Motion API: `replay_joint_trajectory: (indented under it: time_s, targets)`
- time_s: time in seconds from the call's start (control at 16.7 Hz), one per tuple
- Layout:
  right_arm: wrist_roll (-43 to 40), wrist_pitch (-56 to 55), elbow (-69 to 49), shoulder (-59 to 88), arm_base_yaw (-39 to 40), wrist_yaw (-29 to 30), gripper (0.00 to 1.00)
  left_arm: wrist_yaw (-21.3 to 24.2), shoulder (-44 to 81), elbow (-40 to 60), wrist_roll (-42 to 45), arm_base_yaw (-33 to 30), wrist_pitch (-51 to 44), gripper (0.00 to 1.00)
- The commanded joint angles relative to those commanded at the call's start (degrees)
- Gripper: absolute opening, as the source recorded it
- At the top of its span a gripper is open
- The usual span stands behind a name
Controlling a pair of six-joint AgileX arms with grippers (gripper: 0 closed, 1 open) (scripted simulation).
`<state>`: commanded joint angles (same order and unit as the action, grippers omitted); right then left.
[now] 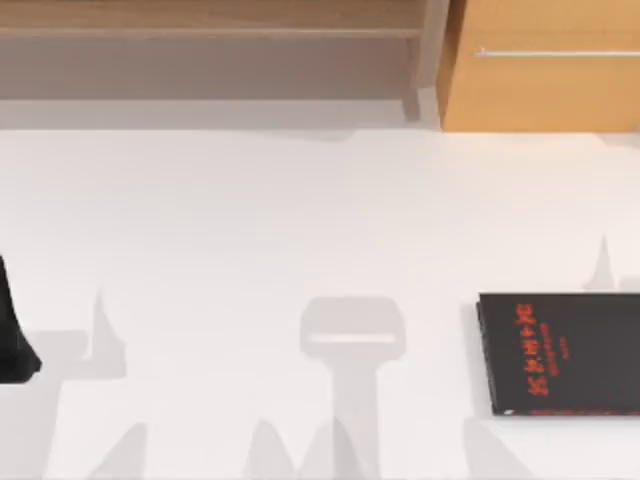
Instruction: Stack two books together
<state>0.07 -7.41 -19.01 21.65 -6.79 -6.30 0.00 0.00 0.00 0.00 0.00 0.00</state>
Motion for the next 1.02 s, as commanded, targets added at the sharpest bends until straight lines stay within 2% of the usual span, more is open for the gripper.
replay_joint_trajectory:
  time_s: [0.66,1.02]
  targets:
    - [-0.03,-17.86,-47.39,70.93,-16.35,-15.44,1.00,0.00,0.00,0.00,0.00,0.00,0.00,1.00]
    - [-0.07,-24.23,-64.12,93.59,-22.18,-20.96,1.00,0.00,0.00,0.00,0.00,0.00,0.00,1.00]
